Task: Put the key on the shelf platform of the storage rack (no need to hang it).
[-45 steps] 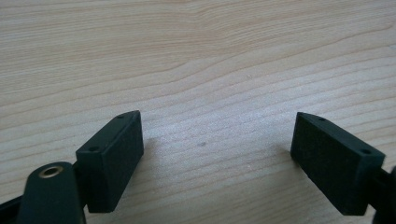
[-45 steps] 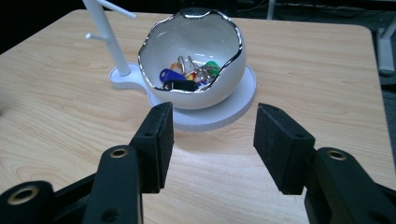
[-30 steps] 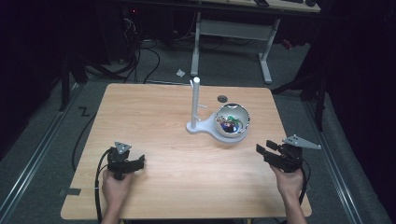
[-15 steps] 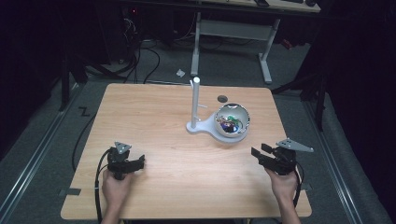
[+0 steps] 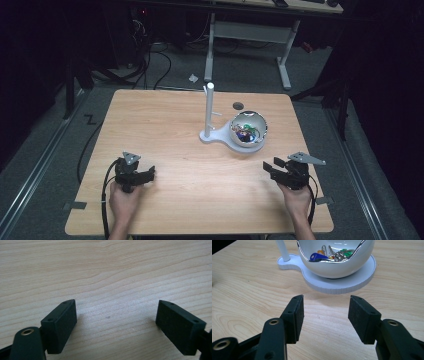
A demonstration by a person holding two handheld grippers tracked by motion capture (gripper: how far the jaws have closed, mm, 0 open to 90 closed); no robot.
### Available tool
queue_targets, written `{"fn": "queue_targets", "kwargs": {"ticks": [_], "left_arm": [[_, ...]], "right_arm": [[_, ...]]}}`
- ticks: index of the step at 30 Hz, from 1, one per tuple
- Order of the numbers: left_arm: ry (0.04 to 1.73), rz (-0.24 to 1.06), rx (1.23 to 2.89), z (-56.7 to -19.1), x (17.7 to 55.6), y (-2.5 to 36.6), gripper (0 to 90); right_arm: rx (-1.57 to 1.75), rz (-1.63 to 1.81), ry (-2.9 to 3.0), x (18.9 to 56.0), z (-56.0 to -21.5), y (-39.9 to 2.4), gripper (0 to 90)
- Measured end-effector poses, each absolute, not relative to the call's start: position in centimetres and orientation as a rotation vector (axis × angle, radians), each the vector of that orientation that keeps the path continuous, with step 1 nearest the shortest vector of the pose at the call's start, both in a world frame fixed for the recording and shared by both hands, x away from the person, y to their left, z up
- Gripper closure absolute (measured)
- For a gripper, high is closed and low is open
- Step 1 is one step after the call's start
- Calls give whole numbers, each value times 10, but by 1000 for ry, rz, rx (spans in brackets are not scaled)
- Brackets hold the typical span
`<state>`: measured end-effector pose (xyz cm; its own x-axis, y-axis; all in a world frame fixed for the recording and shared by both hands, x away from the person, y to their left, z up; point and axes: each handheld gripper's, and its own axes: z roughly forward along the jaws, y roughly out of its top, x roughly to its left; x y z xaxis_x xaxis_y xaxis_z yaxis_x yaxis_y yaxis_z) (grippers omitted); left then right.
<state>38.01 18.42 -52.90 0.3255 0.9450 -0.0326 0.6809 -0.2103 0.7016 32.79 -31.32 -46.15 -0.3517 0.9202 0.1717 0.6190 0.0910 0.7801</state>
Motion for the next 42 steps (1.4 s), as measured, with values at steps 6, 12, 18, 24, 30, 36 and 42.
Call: {"fn": "queue_targets", "kwargs": {"ticks": [6,12,18,24,30,36,42], "left_arm": [[1427,547,1972,-529,380,184,174],[1427,547,1972,-529,380,184,174],[1427,547,1972,-529,380,184,174],[1427,547,1972,-529,380,184,174],[1427,547,1973,-529,380,184,174],[1427,547,1973,-529,380,184,174],[1427,547,1973,-529,380,184,174]], "right_arm": [[1513,1136,2021,329,-466,-311,468],[1518,1124,2026,330,-472,-309,468],[1514,1076,2038,331,-481,-307,467],[1533,1046,2043,332,-490,-305,467],[1532,1015,2045,335,-497,-304,467],[1534,973,2038,336,-504,-302,451],[1517,927,2044,339,-510,-300,448]]}}
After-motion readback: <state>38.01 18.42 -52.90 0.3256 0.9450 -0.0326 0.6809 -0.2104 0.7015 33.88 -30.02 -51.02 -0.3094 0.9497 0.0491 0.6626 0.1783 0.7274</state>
